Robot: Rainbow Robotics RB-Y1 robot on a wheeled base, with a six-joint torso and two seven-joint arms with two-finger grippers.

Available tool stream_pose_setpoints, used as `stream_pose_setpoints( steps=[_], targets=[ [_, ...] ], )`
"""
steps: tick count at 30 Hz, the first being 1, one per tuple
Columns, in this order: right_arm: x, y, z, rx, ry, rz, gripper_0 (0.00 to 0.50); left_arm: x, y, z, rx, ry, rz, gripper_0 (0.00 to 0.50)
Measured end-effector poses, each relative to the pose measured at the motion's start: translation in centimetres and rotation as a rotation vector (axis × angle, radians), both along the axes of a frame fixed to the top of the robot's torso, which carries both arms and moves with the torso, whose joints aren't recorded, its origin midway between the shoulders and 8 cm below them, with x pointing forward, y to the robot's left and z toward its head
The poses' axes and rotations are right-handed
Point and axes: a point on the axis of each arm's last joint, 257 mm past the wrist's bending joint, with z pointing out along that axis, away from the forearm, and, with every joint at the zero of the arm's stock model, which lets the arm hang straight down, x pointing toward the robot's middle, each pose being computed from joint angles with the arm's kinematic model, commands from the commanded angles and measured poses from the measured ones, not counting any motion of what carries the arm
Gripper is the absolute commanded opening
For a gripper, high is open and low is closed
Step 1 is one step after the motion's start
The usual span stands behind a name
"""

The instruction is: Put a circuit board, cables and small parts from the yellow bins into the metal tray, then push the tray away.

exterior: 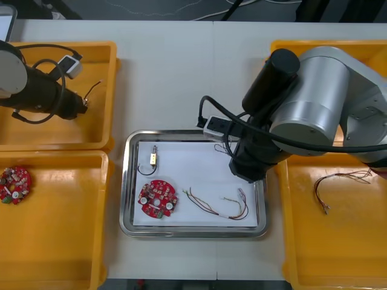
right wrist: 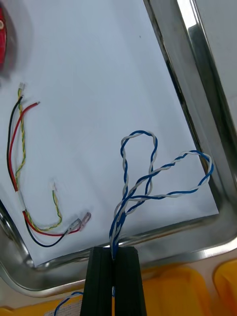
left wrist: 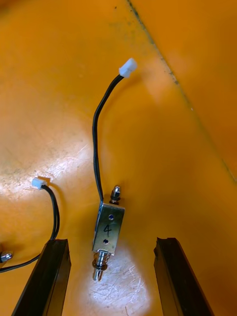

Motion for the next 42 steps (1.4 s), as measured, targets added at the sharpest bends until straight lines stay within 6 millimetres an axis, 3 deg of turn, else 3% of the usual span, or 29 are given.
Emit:
stream_pose_setpoints(
  steps=[11, 18, 32, 39, 42],
  targets=[
    [1.5, 4.6, -0.6, -0.053, 0.002, 0.054, 0.000, 1.0, -1.4, 1.1, 0.016, -0.031, -0.030, 0.500],
    [2.7, 4.2, -1.5, -0.128, 0.006, 0.187, 0.000, 1.4, -1.1, 1.5, 0.027, -0.051, -0.023, 0.500],
    [4.9, 3.5, -3.4, -0.149, 0.022, 0.240, 0.002, 1.5, -0.3, 0.9, 0.069, -0.045, -0.013, 0.500],
    [5.7, 3.7, -4.1, -0.139, 0.016, 0.245, 0.025, 1.5, -0.5, 0.2, 0.082, -0.040, -0.021, 0.500],
    [5.5, 3.9, -4.6, -0.129, 0.021, 0.245, 0.063, 1.7, -0.4, -0.2, 0.080, -0.042, -0.015, 0.500]
  ],
)
